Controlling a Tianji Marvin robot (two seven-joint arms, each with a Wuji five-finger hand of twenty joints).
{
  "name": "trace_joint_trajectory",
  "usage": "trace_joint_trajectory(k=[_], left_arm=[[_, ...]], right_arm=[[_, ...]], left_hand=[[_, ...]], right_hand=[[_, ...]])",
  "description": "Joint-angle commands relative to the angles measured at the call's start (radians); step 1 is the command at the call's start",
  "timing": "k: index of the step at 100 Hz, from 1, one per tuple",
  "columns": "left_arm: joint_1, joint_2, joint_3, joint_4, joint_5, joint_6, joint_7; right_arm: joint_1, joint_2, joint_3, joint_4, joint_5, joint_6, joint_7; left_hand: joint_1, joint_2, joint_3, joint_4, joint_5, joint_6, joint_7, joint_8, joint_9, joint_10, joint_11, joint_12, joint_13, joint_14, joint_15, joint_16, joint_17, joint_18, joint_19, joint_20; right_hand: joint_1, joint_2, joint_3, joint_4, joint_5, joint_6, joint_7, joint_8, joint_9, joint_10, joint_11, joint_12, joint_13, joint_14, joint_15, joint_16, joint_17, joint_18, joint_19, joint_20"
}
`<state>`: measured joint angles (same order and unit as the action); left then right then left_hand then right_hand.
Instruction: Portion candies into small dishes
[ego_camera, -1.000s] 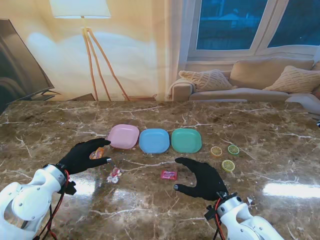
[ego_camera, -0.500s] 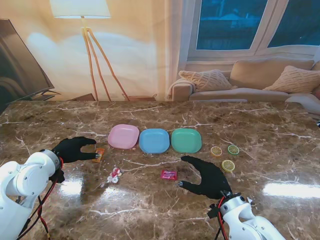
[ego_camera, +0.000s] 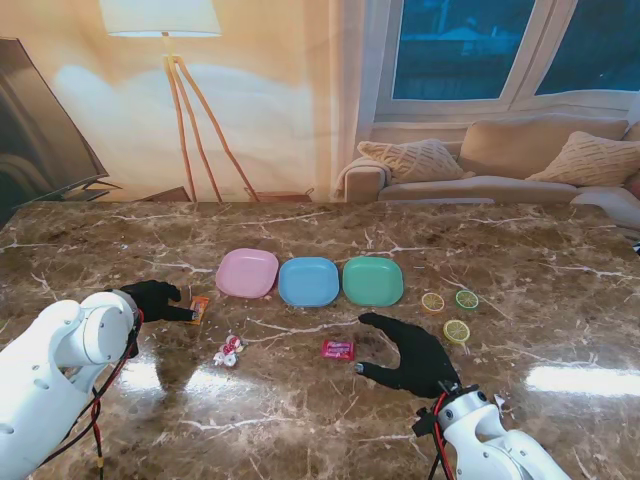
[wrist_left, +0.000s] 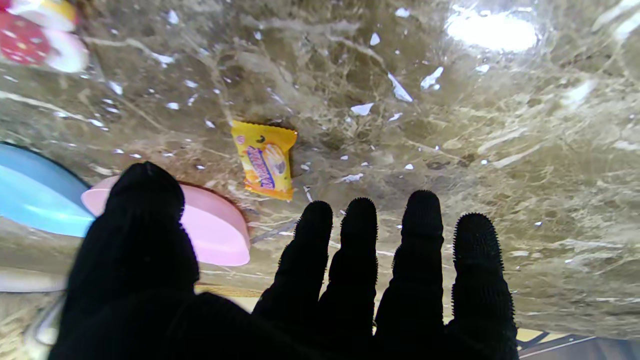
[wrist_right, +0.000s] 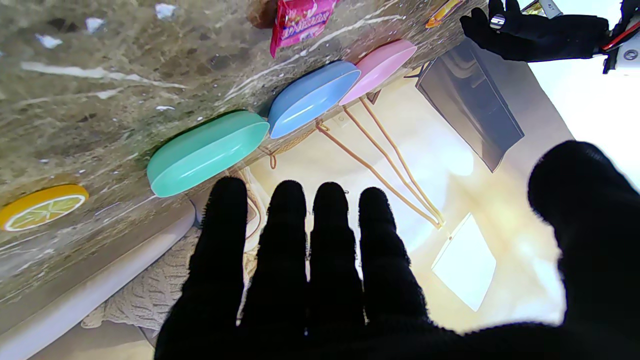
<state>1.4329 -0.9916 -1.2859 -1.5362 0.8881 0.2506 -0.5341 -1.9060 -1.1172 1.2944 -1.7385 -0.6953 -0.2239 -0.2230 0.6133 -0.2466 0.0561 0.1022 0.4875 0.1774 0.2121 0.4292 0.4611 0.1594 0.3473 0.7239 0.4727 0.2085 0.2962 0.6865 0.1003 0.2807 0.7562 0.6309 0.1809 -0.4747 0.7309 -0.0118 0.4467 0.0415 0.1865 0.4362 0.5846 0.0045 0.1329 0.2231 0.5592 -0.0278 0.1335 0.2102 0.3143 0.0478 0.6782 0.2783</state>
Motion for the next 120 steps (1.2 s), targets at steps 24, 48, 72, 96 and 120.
trace_joint_trajectory(k=[24, 48, 72, 96, 120], left_arm=[[-0.043, -0.013, 0.111, 0.046, 0.049, 0.138, 0.015], [-0.071, -0.022, 0.185, 0.092, 0.047, 0.210, 0.090], [-0.105, -0.038, 0.261, 0.159, 0.007, 0.242, 0.195], [-0.143, -0.038, 0.342, 0.202, -0.011, 0.304, 0.205], [-0.183, -0.044, 0.412, 0.250, -0.040, 0.370, 0.235]], right_arm=[[-0.011, -0.002, 0.001, 0.011, 0.016, 0.002, 0.017], [-0.009, 0.000, 0.002, 0.015, 0.029, -0.002, 0.038], [-0.008, -0.003, -0.001, 0.024, 0.040, -0.022, 0.027], [-0.012, -0.002, 0.006, 0.023, 0.046, -0.024, 0.036], [-0.008, -0.002, 0.005, 0.029, 0.054, -0.030, 0.037]], left_hand=[[-0.022, -0.027, -0.035, -0.022, -0.027, -0.053, 0.193, 0.221, 0.030, 0.004, 0.028, -0.002, 0.036, 0.020, 0.036, 0.005, 0.011, 0.048, 0.056, 0.013], [0.004, -0.063, -0.015, -0.006, -0.037, -0.079, 0.285, 0.275, 0.058, -0.006, 0.073, 0.021, 0.064, 0.019, 0.066, 0.017, 0.030, 0.057, 0.098, 0.019], [0.054, -0.123, 0.041, 0.013, -0.039, -0.102, 0.374, 0.323, 0.089, -0.018, 0.117, 0.038, 0.093, 0.015, 0.102, 0.026, 0.047, 0.070, 0.157, 0.038], [0.071, -0.205, 0.291, -0.029, -0.037, -0.108, 0.446, 0.342, 0.107, -0.018, 0.153, 0.040, 0.109, 0.016, 0.133, 0.024, 0.047, 0.072, 0.171, 0.042], [0.114, -0.249, 0.453, -0.069, -0.024, -0.134, 0.550, 0.400, 0.139, -0.029, 0.194, 0.052, 0.136, 0.017, 0.170, 0.035, 0.059, 0.078, 0.197, 0.046]], right_hand=[[0.012, 0.022, -0.027, -0.011, 0.008, -0.019, 0.003, 0.003, 0.012, -0.008, -0.003, 0.014, 0.020, 0.015, 0.007, 0.024, -0.013, 0.000, 0.015, 0.025], [0.018, 0.037, -0.033, -0.010, 0.019, -0.025, 0.008, 0.003, 0.022, -0.008, -0.001, 0.015, 0.024, 0.009, 0.005, 0.024, -0.009, -0.003, 0.014, 0.028], [0.034, 0.046, -0.042, -0.009, 0.063, -0.049, 0.029, 0.008, 0.070, -0.011, 0.014, 0.024, 0.045, 0.013, 0.011, 0.026, 0.004, 0.002, 0.022, 0.034], [0.038, 0.050, -0.048, -0.008, 0.065, -0.048, 0.030, 0.006, 0.074, -0.012, 0.010, 0.028, 0.045, 0.013, 0.009, 0.025, 0.003, 0.003, 0.023, 0.035], [0.039, 0.052, -0.050, -0.007, 0.065, -0.048, 0.030, 0.004, 0.080, -0.011, 0.009, 0.031, 0.050, 0.012, 0.010, 0.026, 0.008, 0.001, 0.026, 0.036]])
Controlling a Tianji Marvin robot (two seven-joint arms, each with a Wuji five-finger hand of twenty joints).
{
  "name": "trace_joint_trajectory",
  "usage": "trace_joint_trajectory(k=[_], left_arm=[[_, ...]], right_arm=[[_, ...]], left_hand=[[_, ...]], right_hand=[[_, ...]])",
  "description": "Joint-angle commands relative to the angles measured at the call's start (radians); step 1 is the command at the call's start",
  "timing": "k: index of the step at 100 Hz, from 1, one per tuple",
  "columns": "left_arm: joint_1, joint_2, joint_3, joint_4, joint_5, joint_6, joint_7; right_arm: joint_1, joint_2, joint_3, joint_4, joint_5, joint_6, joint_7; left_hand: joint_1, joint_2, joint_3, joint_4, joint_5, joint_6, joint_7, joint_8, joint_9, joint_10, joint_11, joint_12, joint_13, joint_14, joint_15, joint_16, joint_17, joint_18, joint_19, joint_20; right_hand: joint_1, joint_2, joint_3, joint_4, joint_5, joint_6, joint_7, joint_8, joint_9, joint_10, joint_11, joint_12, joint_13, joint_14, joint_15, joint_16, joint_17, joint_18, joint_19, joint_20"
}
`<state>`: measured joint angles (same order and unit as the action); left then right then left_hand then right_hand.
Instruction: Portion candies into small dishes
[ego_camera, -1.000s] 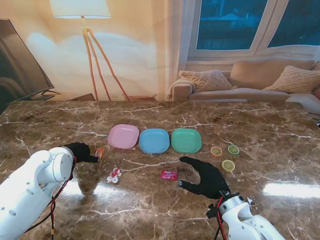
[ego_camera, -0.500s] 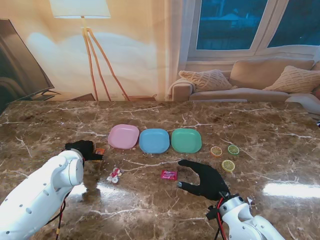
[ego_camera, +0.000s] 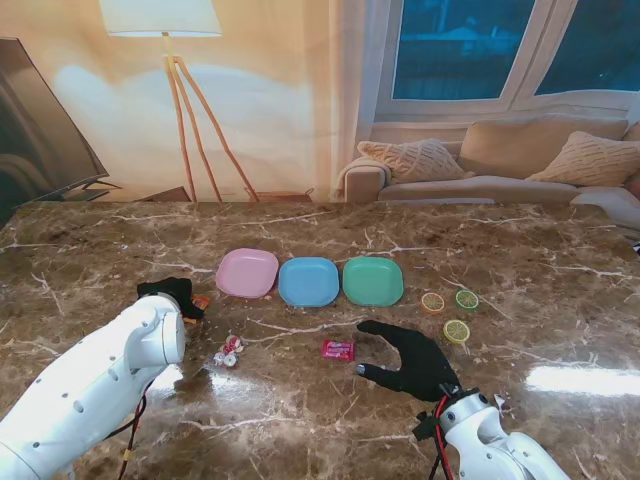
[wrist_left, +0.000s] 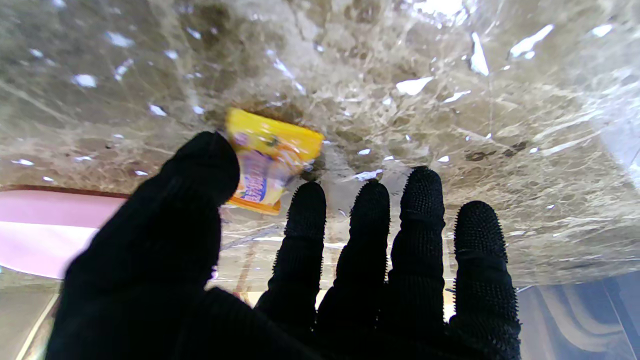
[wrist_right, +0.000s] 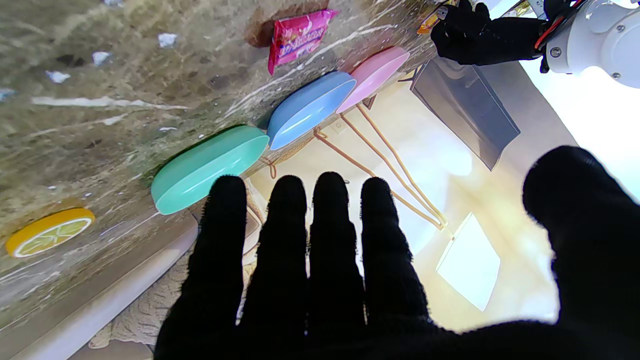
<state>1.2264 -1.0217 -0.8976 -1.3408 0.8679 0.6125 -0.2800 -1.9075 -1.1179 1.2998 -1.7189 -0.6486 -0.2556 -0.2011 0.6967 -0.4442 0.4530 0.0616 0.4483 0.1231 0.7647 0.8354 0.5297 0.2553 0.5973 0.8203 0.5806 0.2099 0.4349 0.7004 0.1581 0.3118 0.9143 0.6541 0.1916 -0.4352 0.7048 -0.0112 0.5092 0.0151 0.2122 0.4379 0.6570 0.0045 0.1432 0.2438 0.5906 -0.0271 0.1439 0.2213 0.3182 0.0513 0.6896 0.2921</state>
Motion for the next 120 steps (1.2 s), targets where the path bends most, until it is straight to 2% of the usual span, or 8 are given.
trace_joint_trajectory(k=[1, 27, 39, 60, 77, 86, 92, 120], left_arm=[[0.022, -0.014, 0.027, 0.056, -0.021, 0.012, -0.018], [0.002, -0.021, 0.057, 0.087, -0.046, 0.052, 0.009], [0.009, -0.025, 0.046, 0.092, -0.047, 0.053, 0.031], [0.051, -0.038, -0.018, 0.096, -0.051, 0.025, 0.095], [0.082, -0.051, -0.074, 0.090, -0.087, 0.004, 0.135], [0.093, -0.051, -0.093, 0.084, -0.100, -0.006, 0.135], [0.100, -0.051, -0.104, 0.081, -0.104, -0.016, 0.134], [0.140, -0.065, -0.172, 0.065, -0.121, -0.056, 0.199]], right_arm=[[-0.007, -0.002, 0.000, 0.009, 0.008, 0.001, 0.016], [-0.008, -0.001, 0.002, 0.008, 0.014, 0.001, 0.025], [-0.008, 0.000, 0.003, 0.007, 0.015, 0.000, 0.031], [-0.008, 0.002, 0.002, 0.006, 0.022, 0.002, 0.043], [-0.008, 0.004, 0.001, 0.002, 0.030, 0.005, 0.061], [-0.007, 0.004, 0.001, 0.003, 0.029, 0.004, 0.061], [-0.006, 0.004, 0.001, 0.003, 0.029, 0.004, 0.062], [-0.006, 0.005, 0.000, 0.003, 0.031, 0.006, 0.064]], left_hand=[[0.031, -0.053, 0.060, -0.030, 0.017, -0.081, 0.000, -0.004, 0.072, -0.125, -0.055, -0.044, 0.028, 0.014, 0.032, 0.021, 0.002, 0.047, 0.039, 0.023], [0.167, -0.115, 0.129, -0.068, 0.025, -0.163, 0.154, 0.125, 0.116, -0.146, -0.017, -0.034, 0.068, 0.008, 0.070, 0.028, 0.032, 0.052, 0.077, 0.027], [0.222, -0.136, 0.135, -0.065, 0.074, -0.234, 0.287, 0.173, 0.189, -0.163, -0.062, 0.128, 0.100, 0.001, 0.081, 0.022, 0.049, 0.055, 0.094, 0.019], [0.194, -0.162, 0.212, -0.085, 0.198, -0.295, 0.427, 0.282, 0.270, -0.166, -0.172, -0.151, 0.189, -0.025, 0.032, -0.055, 0.114, 0.046, 0.129, 0.001], [0.196, -0.197, 0.261, -0.090, 0.268, -0.322, 0.469, 0.323, 0.421, -0.179, -0.230, -0.152, 0.303, -0.045, 0.064, -0.071, 0.193, 0.037, 0.189, -0.007], [0.241, -0.236, 0.244, -0.080, 0.293, -0.328, 0.465, 0.330, 0.581, -0.184, -0.346, -0.064, 0.399, -0.055, 0.120, -0.040, 0.266, 0.041, 0.257, -0.011], [0.244, -0.245, 0.269, -0.069, 0.301, -0.331, 0.468, 0.339, 0.638, -0.200, -0.318, -0.025, 0.459, -0.062, 0.157, -0.004, 0.312, 0.044, 0.291, -0.005], [0.208, -0.304, 0.447, -0.014, 0.341, -0.345, 0.476, 0.399, 0.674, -0.257, -0.275, 0.053, 0.532, -0.066, 0.186, 0.037, 0.374, 0.022, 0.336, -0.016]], right_hand=[[0.029, 0.013, -0.024, -0.007, 0.003, -0.021, 0.004, 0.002, 0.008, -0.011, -0.001, 0.011, 0.018, 0.012, -0.001, 0.015, 0.004, -0.003, 0.015, 0.022], [0.030, 0.021, -0.027, -0.007, 0.004, -0.021, 0.005, 0.001, 0.013, -0.010, -0.002, 0.013, 0.024, 0.013, 0.001, 0.016, 0.010, -0.003, 0.020, 0.023], [0.030, 0.023, -0.029, -0.006, 0.003, -0.021, 0.005, 0.000, 0.014, -0.010, -0.002, 0.014, 0.025, 0.014, 0.001, 0.016, 0.012, -0.005, 0.022, 0.023], [0.031, 0.031, -0.032, -0.006, 0.006, -0.021, 0.006, -0.001, 0.017, -0.010, -0.003, 0.015, 0.028, 0.014, 0.001, 0.016, 0.013, -0.009, 0.023, 0.022], [0.033, 0.035, -0.035, -0.006, 0.012, -0.023, 0.008, -0.001, 0.025, -0.010, 0.000, 0.016, 0.034, 0.013, 0.003, 0.016, 0.017, -0.013, 0.023, 0.020], [0.034, 0.037, -0.036, -0.006, 0.017, -0.026, 0.010, -0.001, 0.031, -0.010, 0.002, 0.017, 0.038, 0.013, 0.004, 0.016, 0.018, -0.015, 0.024, 0.019], [0.035, 0.038, -0.037, -0.006, 0.019, -0.026, 0.012, -0.001, 0.032, -0.009, 0.002, 0.018, 0.039, 0.014, 0.004, 0.016, 0.019, -0.015, 0.024, 0.018], [0.036, 0.041, -0.040, -0.005, 0.024, -0.028, 0.014, -0.002, 0.040, -0.009, 0.004, 0.021, 0.042, 0.018, 0.005, 0.017, 0.022, -0.018, 0.029, 0.016]])
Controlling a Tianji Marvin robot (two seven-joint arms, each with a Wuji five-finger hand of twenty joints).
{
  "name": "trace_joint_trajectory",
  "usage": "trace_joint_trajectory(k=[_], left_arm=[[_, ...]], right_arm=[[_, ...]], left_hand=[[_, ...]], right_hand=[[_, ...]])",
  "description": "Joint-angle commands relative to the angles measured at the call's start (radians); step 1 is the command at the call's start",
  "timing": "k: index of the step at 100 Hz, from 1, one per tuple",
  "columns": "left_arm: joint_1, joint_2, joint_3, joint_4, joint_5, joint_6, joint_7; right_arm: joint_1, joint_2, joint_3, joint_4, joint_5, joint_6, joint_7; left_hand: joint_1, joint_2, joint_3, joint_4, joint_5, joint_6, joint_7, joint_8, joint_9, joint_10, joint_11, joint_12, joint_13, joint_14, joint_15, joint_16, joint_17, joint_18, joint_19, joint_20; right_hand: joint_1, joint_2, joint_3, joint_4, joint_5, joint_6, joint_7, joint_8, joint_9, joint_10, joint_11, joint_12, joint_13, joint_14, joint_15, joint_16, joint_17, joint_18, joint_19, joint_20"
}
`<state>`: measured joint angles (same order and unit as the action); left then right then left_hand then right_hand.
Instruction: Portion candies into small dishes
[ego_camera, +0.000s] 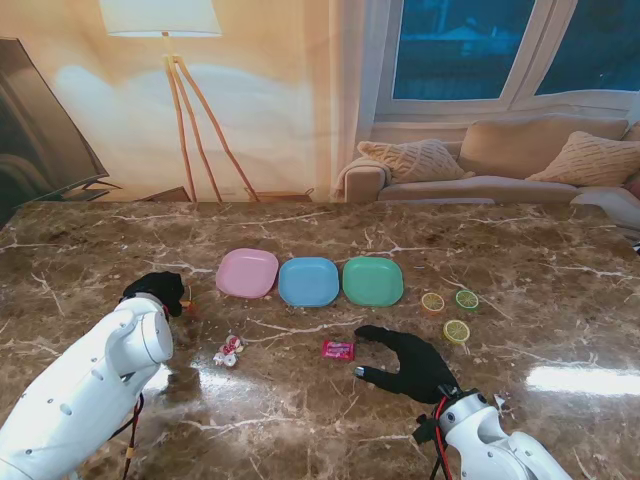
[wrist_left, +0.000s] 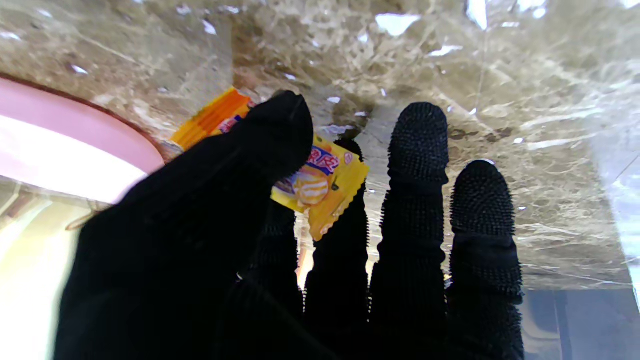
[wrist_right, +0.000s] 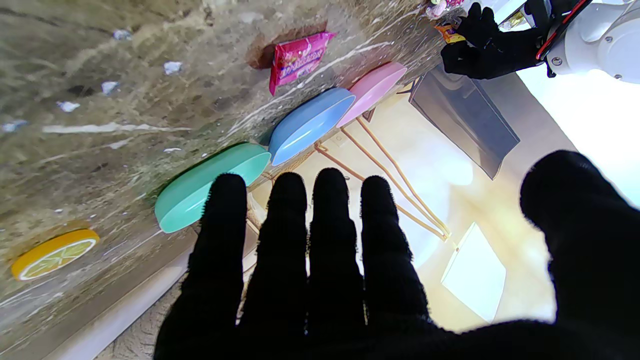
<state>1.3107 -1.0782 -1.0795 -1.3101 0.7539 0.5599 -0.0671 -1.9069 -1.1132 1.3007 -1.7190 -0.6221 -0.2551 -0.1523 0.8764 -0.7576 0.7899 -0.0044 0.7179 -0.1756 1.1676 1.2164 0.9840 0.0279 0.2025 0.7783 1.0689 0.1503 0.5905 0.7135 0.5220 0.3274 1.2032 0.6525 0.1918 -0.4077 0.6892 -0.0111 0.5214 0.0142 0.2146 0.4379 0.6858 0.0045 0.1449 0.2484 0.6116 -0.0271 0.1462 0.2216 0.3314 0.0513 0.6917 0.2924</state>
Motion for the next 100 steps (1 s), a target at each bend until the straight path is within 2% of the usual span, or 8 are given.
trace_joint_trajectory(k=[1, 27, 65, 83, 100], left_arm=[[0.058, -0.009, 0.006, 0.033, -0.006, -0.006, -0.011], [0.120, -0.020, -0.088, -0.055, 0.004, -0.032, 0.043], [0.180, -0.044, -0.187, -0.204, 0.010, -0.042, 0.144], [0.151, -0.046, -0.173, -0.251, 0.011, -0.049, 0.138], [0.067, -0.049, -0.101, -0.223, -0.030, -0.045, 0.110]], right_arm=[[-0.007, 0.000, -0.001, 0.003, 0.005, 0.006, 0.015], [-0.003, 0.000, -0.005, 0.006, 0.007, 0.006, 0.016], [-0.003, 0.000, -0.003, 0.007, 0.006, 0.005, 0.015], [-0.002, -0.001, -0.001, 0.009, 0.005, 0.005, 0.009], [-0.006, -0.002, 0.006, 0.007, 0.004, 0.004, 0.007]], left_hand=[[0.029, 0.009, 0.111, 0.053, 0.071, -0.046, 0.073, 0.019, 0.219, -0.031, 0.120, 0.097, 0.044, -0.006, 0.030, 0.024, 0.010, 0.006, 0.047, -0.015], [0.023, -0.002, 0.127, 0.067, 0.079, -0.051, 0.068, 0.032, 0.227, -0.048, 0.112, 0.126, 0.065, -0.012, 0.034, 0.020, 0.029, -0.007, 0.055, -0.023], [0.029, 0.008, 0.119, 0.062, 0.075, -0.048, 0.065, 0.039, 0.224, -0.043, 0.096, 0.139, 0.056, -0.006, 0.035, 0.018, 0.020, -0.004, 0.055, -0.027], [0.027, 0.012, 0.110, 0.059, 0.068, -0.045, 0.061, 0.043, 0.223, -0.039, 0.090, 0.140, 0.051, -0.005, 0.030, 0.015, 0.013, 0.001, 0.054, -0.027], [0.030, 0.033, 0.081, 0.052, 0.053, -0.039, 0.048, 0.043, 0.220, -0.031, 0.080, 0.135, 0.043, -0.005, 0.029, 0.014, 0.004, 0.004, 0.058, -0.024]], right_hand=[[0.037, 0.014, -0.025, -0.005, 0.012, -0.025, 0.012, -0.002, 0.012, -0.009, 0.003, 0.017, 0.021, 0.019, 0.003, 0.017, 0.009, -0.019, 0.027, 0.015], [0.035, 0.018, -0.026, -0.004, 0.009, -0.026, 0.011, -0.003, 0.013, -0.008, 0.003, 0.020, 0.019, 0.019, 0.003, 0.017, 0.009, -0.023, 0.027, 0.011], [0.035, 0.018, -0.028, -0.004, 0.009, -0.024, 0.012, -0.004, 0.013, -0.008, 0.003, 0.022, 0.018, 0.019, 0.003, 0.017, 0.008, -0.024, 0.030, 0.007], [0.036, 0.018, -0.027, -0.004, 0.008, -0.026, 0.012, -0.005, 0.013, -0.009, 0.002, 0.023, 0.018, 0.019, 0.003, 0.017, 0.007, -0.022, 0.030, 0.005], [0.036, 0.018, -0.028, -0.004, 0.009, -0.026, 0.012, -0.005, 0.014, -0.009, 0.002, 0.023, 0.017, 0.018, 0.002, 0.016, 0.006, -0.023, 0.029, 0.004]])
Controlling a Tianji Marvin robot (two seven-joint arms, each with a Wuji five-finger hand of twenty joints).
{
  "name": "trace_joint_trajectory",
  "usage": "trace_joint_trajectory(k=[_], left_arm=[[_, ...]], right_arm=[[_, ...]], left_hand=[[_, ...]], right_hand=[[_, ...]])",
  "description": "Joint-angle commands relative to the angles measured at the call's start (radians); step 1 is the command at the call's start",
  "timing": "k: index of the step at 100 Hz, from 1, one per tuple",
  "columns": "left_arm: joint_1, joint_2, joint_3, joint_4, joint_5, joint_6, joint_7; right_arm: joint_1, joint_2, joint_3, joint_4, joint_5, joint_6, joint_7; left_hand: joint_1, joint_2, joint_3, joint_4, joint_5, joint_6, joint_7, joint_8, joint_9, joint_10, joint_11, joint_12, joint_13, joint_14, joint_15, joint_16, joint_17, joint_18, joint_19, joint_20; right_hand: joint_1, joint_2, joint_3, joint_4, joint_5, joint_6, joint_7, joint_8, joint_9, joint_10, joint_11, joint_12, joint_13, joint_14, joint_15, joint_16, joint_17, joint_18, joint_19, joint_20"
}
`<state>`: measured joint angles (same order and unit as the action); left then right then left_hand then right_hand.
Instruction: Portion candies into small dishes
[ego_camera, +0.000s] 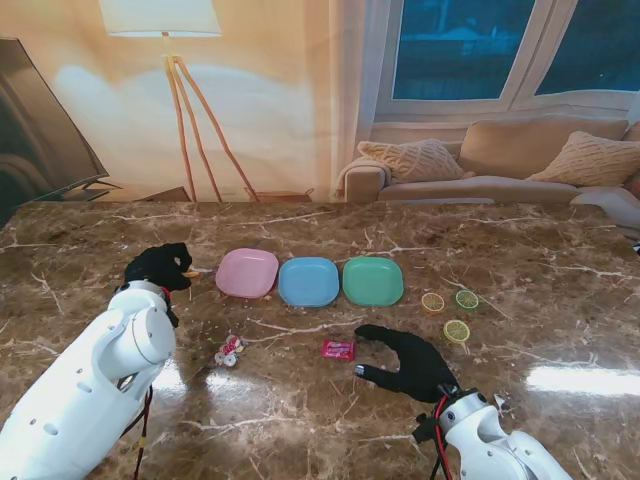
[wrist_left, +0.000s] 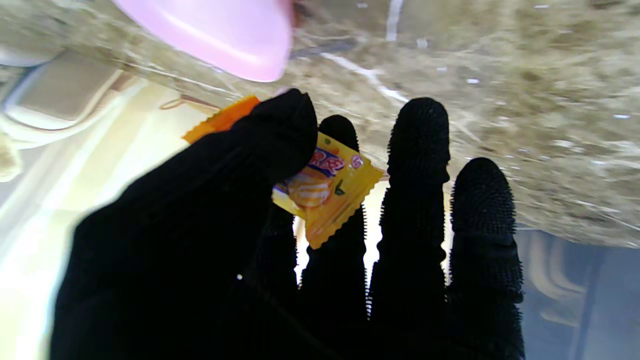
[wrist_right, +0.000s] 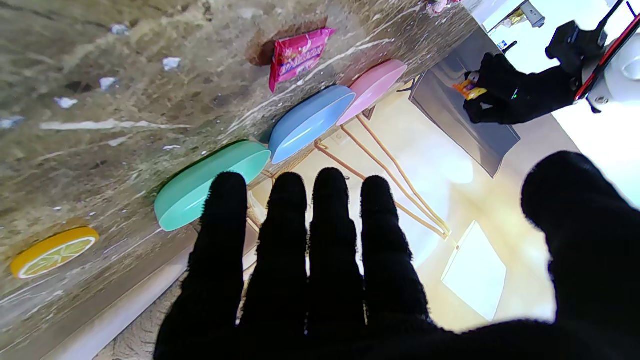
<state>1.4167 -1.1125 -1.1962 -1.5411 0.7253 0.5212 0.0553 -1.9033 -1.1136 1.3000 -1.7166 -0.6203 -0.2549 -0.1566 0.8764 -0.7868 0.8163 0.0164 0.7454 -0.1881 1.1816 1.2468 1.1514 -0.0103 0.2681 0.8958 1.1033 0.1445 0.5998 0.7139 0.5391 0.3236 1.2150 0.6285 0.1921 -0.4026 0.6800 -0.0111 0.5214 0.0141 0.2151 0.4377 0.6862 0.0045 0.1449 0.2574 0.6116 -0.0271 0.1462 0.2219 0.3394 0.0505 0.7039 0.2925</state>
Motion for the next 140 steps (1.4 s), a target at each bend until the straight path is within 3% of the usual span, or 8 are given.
trace_joint_trajectory(k=[1, 41, 82, 87, 98, 104, 120, 140], left_arm=[[-0.044, -0.014, 0.021, 0.012, -0.002, -0.007, -0.014], [-0.243, -0.031, 0.206, 0.220, -0.105, -0.031, -0.053], [-0.347, -0.057, 0.314, 0.358, -0.181, -0.076, -0.047], [-0.354, -0.058, 0.323, 0.369, -0.186, -0.081, -0.047], [-0.364, -0.061, 0.334, 0.385, -0.198, -0.090, -0.052], [-0.367, -0.061, 0.337, 0.393, -0.203, -0.098, -0.053], [-0.363, -0.058, 0.332, 0.396, -0.212, -0.122, -0.064], [-0.323, -0.043, 0.296, 0.348, -0.183, -0.160, -0.069]], right_arm=[[-0.010, -0.001, 0.007, 0.004, 0.002, 0.004, 0.011], [-0.017, -0.004, 0.027, 0.010, 0.012, 0.002, 0.007], [-0.013, -0.003, 0.031, 0.006, 0.013, 0.006, 0.016], [-0.014, -0.002, 0.031, 0.006, 0.014, 0.008, 0.019], [-0.014, -0.002, 0.031, 0.005, 0.016, 0.011, 0.024], [-0.014, -0.002, 0.030, 0.005, 0.016, 0.011, 0.024], [-0.012, -0.001, 0.028, 0.005, 0.016, 0.010, 0.025], [-0.010, -0.001, 0.024, 0.008, 0.019, 0.011, 0.026]], left_hand=[[0.029, 0.063, 0.053, 0.030, 0.026, -0.026, 0.034, 0.012, 0.053, 0.007, 0.014, 0.017, 0.007, 0.000, 0.020, 0.013, -0.013, 0.008, 0.046, 0.000], [0.057, 0.121, -0.040, 0.002, -0.041, -0.012, 0.032, 0.003, 0.005, 0.032, 0.012, 0.013, -0.054, -0.002, 0.015, 0.032, -0.062, 0.002, 0.032, 0.013], [0.068, 0.160, -0.156, -0.024, -0.147, 0.016, -0.029, -0.083, -0.092, 0.050, 0.034, 0.006, -0.146, -0.002, -0.020, 0.020, -0.134, -0.008, -0.025, 0.038], [0.061, 0.170, -0.173, -0.026, -0.190, 0.033, -0.071, -0.123, -0.146, 0.060, 0.021, 0.005, -0.197, 0.005, -0.051, -0.010, -0.177, -0.012, -0.063, 0.033], [0.012, 0.200, -0.156, -0.027, -0.276, 0.097, -0.224, -0.275, -0.370, 0.087, 0.181, -0.187, -0.306, 0.020, -0.114, -0.051, -0.255, -0.029, -0.136, 0.050], [-0.027, 0.228, -0.132, -0.021, -0.265, 0.150, -0.412, -0.446, -0.439, 0.093, 0.191, -0.353, -0.367, 0.028, -0.164, -0.080, -0.311, -0.029, -0.196, 0.042], [-0.063, 0.244, -0.114, -0.012, -0.212, 0.178, -0.647, -0.709, -0.485, 0.098, 0.126, -0.438, -0.434, 0.031, -0.217, -0.120, -0.370, -0.049, -0.272, 0.036], [-0.069, 0.251, -0.125, -0.016, -0.177, 0.181, -0.691, -0.776, -0.500, 0.099, 0.106, -0.460, -0.471, 0.036, -0.244, -0.134, -0.401, -0.050, -0.311, 0.033]], right_hand=[[0.035, 0.014, -0.019, -0.004, 0.010, -0.026, 0.012, -0.005, 0.014, -0.010, 0.002, 0.014, 0.017, 0.019, 0.002, 0.016, -0.003, -0.022, 0.017, 0.004], [0.036, 0.012, -0.018, -0.004, 0.013, -0.027, 0.013, -0.005, 0.014, -0.009, 0.002, 0.015, 0.017, 0.019, 0.002, 0.016, -0.004, -0.022, 0.017, 0.002], [0.038, 0.012, -0.019, -0.004, 0.013, -0.028, 0.014, -0.005, 0.016, -0.007, 0.002, 0.016, 0.017, 0.020, 0.002, 0.017, -0.003, -0.020, 0.018, 0.001], [0.038, 0.012, -0.019, -0.004, 0.012, -0.027, 0.014, -0.005, 0.015, -0.007, 0.002, 0.015, 0.017, 0.019, 0.002, 0.017, -0.004, -0.020, 0.018, 0.001], [0.039, 0.012, -0.019, -0.004, 0.012, -0.026, 0.013, -0.006, 0.015, -0.007, 0.002, 0.016, 0.017, 0.020, 0.002, 0.017, -0.003, -0.021, 0.018, 0.001], [0.039, 0.012, -0.019, -0.004, 0.013, -0.027, 0.014, -0.005, 0.016, -0.009, 0.002, 0.016, 0.017, 0.021, 0.002, 0.017, -0.004, -0.020, 0.018, 0.001], [0.039, 0.013, -0.020, -0.004, 0.011, -0.026, 0.013, -0.006, 0.015, -0.008, 0.002, 0.016, 0.014, 0.023, 0.002, 0.017, -0.005, -0.018, 0.018, 0.001], [0.040, 0.011, -0.020, -0.004, 0.012, -0.026, 0.014, -0.005, 0.016, -0.008, 0.003, 0.018, 0.014, 0.023, 0.002, 0.017, -0.006, -0.017, 0.017, 0.001]])
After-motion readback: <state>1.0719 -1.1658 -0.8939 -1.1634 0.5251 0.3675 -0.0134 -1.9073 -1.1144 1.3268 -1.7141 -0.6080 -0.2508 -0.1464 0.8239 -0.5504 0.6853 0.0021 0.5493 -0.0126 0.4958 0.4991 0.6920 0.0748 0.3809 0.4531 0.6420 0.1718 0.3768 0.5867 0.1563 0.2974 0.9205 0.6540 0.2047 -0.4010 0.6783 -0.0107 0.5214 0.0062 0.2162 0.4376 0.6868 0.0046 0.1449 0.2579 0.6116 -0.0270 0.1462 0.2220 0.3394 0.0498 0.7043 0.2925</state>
